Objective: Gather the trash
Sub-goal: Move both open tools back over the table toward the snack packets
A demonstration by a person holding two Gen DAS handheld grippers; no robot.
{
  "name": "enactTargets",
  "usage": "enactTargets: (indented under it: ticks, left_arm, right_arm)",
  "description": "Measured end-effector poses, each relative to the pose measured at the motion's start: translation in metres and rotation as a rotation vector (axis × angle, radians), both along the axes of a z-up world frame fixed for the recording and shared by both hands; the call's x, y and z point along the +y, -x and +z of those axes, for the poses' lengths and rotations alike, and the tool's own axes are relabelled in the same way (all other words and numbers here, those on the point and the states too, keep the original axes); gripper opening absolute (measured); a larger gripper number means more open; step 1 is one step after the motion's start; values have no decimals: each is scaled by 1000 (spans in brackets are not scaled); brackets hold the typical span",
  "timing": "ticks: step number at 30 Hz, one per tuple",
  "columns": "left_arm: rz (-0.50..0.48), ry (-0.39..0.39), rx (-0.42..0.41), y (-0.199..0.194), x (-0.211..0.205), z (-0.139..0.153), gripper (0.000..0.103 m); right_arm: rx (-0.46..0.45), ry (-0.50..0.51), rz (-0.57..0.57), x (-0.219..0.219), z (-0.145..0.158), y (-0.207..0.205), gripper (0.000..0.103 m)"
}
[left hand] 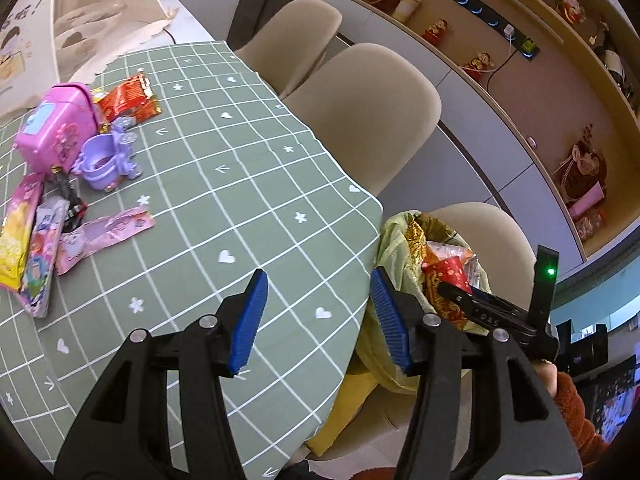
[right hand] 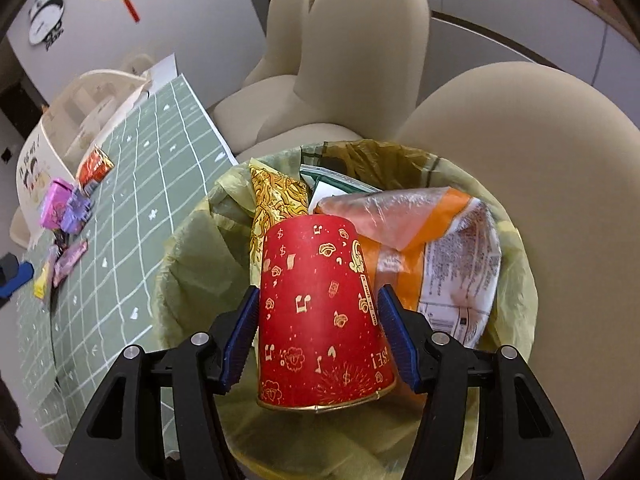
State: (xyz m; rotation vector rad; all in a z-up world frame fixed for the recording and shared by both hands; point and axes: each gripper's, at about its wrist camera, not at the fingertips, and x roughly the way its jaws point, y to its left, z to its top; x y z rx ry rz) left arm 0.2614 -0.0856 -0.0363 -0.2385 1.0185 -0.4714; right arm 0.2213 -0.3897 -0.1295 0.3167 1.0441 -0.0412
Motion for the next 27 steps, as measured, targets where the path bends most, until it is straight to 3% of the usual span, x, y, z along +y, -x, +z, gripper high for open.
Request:
enactTargets:
  ticks: [3,6,13,20,27]
  left_arm:
    - [16,8,2,3,9,-2,51]
    - [33,16,6,5,20,-5,51]
    - [97,28,19,12,50,-15,51]
    - [195,6,5,19,99,-18,51]
    - [361,-18,16,23,184,-23,51]
  right_arm:
    - [-2,18,8,4,5,7,60]
    - [-46,70,8,9,19,17,62]
    - [-165,89,51,24,66,28,66]
    - [-230,61,205,78,103,10,66]
    - [-236,34,326,144,98,-12,66]
